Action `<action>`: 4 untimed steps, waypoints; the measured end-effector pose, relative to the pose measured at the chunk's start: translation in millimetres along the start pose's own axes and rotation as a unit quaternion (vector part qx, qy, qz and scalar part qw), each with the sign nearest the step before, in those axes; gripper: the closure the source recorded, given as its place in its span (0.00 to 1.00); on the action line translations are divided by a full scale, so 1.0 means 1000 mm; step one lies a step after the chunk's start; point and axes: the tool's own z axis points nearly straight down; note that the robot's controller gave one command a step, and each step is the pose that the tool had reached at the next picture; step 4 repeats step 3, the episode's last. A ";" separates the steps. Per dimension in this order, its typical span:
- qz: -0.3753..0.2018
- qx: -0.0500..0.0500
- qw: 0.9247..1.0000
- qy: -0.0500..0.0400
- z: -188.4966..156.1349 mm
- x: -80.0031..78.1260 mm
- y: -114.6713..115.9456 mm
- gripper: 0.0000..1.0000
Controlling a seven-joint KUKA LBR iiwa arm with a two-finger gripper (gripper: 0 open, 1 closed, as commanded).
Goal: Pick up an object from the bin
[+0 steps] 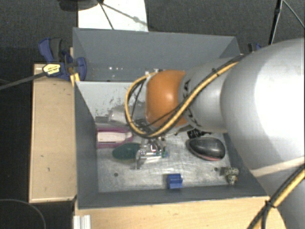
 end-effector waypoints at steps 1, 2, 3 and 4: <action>0.002 -0.002 1.000 -0.007 -0.002 -0.003 0.000 1.00; 0.002 -0.004 1.000 -0.005 -0.126 0.012 0.019 1.00; 0.007 -0.003 1.000 -0.005 -0.166 0.003 0.021 1.00; 0.007 -0.003 1.000 -0.005 -0.166 0.003 0.021 1.00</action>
Offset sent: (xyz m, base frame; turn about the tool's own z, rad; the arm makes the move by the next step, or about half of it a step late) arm 0.0000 0.0000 0.0000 0.0000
